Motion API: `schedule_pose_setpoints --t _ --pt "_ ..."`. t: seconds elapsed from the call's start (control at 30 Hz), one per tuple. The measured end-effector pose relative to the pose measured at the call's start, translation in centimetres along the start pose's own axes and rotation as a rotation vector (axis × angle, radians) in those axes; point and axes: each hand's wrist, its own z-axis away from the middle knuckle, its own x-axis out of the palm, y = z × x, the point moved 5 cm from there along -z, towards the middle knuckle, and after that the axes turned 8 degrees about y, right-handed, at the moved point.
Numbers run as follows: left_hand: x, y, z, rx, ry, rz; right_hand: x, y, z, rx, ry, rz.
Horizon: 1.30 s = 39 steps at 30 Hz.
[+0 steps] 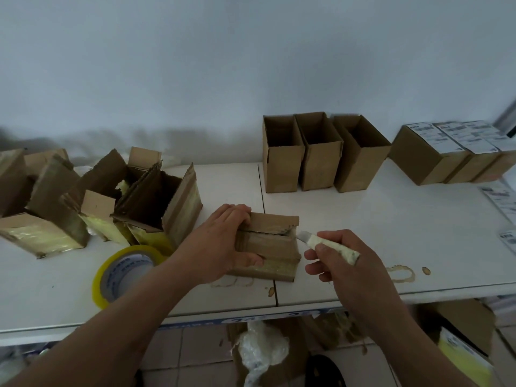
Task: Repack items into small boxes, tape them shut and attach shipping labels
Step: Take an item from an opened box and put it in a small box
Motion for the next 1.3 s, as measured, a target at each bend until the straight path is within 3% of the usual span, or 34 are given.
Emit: schedule_pose_setpoints --t 0.3,0.43,0.6,1.07,1.3 --pt "0.0 -0.3 0.0 -0.056 -0.016 0.099 -2.1 -0.6 0.1 0.02 -0.073 0.01" --pt "-0.4 -1.3 0.1 -0.186 -0.037 0.371 -1.9 -3.1 -0.5 -0.165 -0.155 0.043" --pt "-0.9 -3.1 0.3 -0.277 -0.116 0.455 1.5 -5.5 -1.8 -0.363 -0.246 0.17" --pt "-0.8 -4.5 0.5 -0.237 -0.204 0.532 9.0 -5.7 -3.6 -0.477 -0.362 0.332" --pt "-0.6 -5.0 0.5 -0.247 -0.206 0.549 9.9 -6.0 -3.5 -0.64 -0.344 0.378"
